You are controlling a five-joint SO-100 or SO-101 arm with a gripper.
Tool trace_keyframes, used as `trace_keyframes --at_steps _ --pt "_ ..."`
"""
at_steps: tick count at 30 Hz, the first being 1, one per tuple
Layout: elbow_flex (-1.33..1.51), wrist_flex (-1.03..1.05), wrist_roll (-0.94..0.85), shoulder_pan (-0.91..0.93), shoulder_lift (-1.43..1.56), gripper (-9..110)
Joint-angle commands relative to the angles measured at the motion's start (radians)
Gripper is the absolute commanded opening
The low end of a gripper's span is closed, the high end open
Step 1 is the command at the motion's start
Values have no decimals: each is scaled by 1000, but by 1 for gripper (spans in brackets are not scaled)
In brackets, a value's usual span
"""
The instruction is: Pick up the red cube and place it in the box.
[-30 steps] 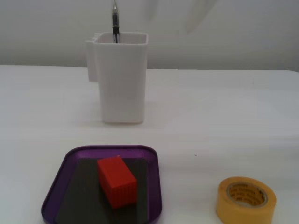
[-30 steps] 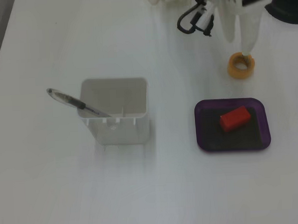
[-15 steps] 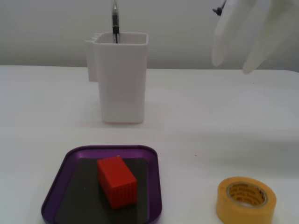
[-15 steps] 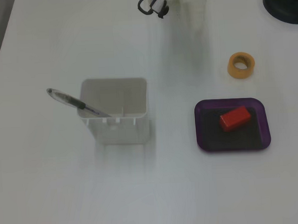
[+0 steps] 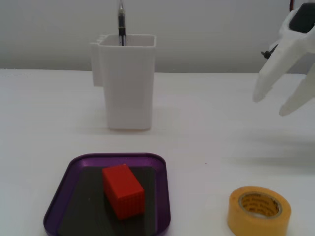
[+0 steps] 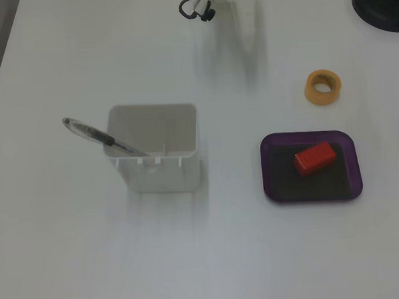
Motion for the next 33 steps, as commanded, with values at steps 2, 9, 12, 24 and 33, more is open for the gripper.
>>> trace_keyframes --at_steps 2,9,12,24,33 --pt "100 -9 -2 115 199 14" --pt "264 3 2 169 446 13" --pt "333 2 9 166 485 13" --pt "419 44 5 160 472 9" --pt "419 57 11 61 476 0"
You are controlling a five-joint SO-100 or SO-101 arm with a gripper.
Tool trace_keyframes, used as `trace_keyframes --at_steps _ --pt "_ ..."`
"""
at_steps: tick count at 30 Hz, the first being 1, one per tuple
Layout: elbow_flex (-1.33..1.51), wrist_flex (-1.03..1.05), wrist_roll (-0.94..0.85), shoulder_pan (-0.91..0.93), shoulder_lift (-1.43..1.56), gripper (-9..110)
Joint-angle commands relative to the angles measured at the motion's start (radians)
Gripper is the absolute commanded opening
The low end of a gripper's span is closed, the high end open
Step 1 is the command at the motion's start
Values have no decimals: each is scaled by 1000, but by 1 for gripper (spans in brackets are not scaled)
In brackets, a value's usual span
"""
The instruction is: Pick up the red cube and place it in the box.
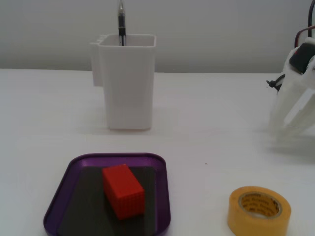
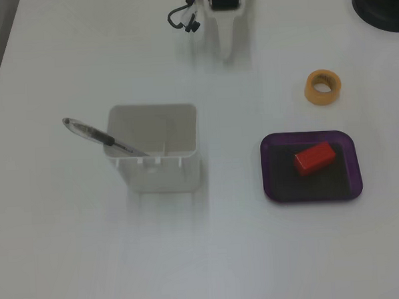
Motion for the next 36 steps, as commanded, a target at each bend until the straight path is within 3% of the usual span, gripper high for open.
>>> trace_keyframes --at_steps 1,36 --pt "3 -3 2 -12 95 0" --pt "6 -5 -12 -11 95 0"
